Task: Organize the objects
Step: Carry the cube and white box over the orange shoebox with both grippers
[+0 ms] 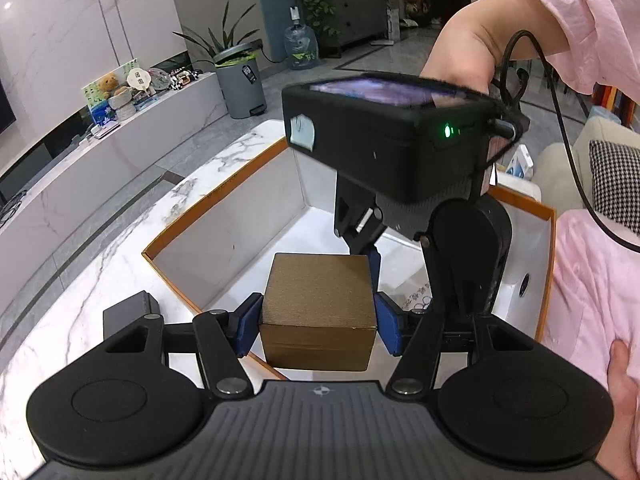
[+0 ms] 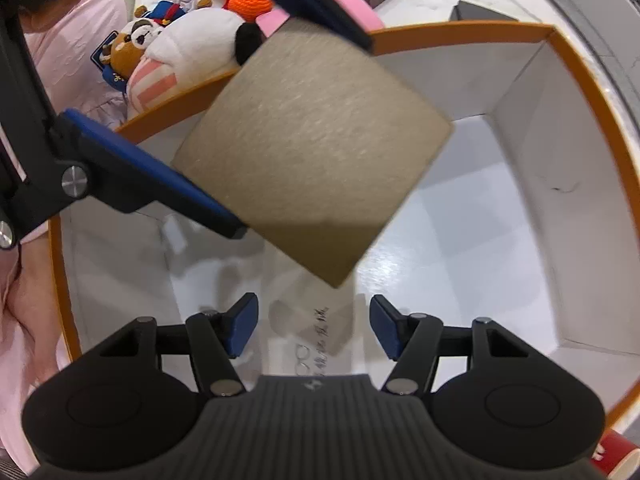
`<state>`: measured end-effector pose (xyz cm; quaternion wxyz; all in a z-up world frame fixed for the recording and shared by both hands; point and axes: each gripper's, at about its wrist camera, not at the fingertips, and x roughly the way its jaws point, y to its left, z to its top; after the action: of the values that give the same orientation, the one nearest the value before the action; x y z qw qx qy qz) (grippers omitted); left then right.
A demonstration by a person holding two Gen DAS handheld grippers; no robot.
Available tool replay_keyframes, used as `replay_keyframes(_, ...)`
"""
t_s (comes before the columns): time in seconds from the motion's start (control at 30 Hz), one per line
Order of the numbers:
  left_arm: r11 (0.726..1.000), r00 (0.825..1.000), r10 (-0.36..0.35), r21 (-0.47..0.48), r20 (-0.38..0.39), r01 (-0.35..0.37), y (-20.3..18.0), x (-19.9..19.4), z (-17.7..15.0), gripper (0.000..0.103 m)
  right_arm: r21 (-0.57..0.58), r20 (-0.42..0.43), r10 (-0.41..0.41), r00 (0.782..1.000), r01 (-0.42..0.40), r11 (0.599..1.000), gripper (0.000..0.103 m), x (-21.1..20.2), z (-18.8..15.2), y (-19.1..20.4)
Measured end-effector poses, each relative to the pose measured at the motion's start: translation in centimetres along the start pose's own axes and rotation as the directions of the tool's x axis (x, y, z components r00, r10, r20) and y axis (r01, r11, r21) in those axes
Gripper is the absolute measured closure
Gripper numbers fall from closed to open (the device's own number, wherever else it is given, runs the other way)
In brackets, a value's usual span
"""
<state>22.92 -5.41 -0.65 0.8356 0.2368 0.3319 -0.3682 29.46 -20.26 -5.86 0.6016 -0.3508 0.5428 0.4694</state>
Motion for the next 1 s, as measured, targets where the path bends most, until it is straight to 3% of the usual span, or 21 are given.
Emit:
replay_keyframes(0.2, 1.000, 1.000, -0.005, 0.005, -0.006, 0.005, 0.0, 0.2, 0.0, 0.035, -0.056, -0.025, 0.007, 1.000, -0.008, 0.998, 0.047, 2.1, 1.0, 0.9)
replay_keyframes(0.37, 1.000, 1.000, -0.012, 0.001, -0.012, 0.012, 0.1, 0.5, -0.1, 0.035, -0.128, -0.069, 0.089, 0.994, -0.097, 0.987, 0.054, 1.8, 0.9, 1.8)
replay_keyframes(0.53, 1.000, 1.000, -0.011, 0.001, -0.012, 0.011, 0.2, 0.4, -0.1, 0.035, -0.135, -0.138, 0.175, 0.975, -0.194, 0.972, 0.050, 2.1, 0.8, 2.6)
replay_keyframes(0.63, 1.000, 1.000, -0.010, 0.000, -0.013, 0.010, 0.2, 0.4, -0.2, 0.035, -0.107, -0.179, 0.202, 0.963, -0.223, 0.969, 0.058, 2.4, 0.7, 2.6)
replay_keyframes(0.77, 1.000, 1.000, -0.025, 0.012, -0.019, 0.025, 0.2, 0.3, -0.2, 0.035, -0.099, -0.185, 0.172, 0.968, -0.193, 0.976, 0.059, 2.0, 0.7, 2.7)
replay_keyframes(1.0, 0.985, 0.986, -0.107, 0.126, -0.125, 0.122, -0.5, 0.6, 0.3, 0.035, -0.008, -0.036, 0.081, 0.996, -0.081, 0.997, 0.067, -0.4, 0.9, 1.8)
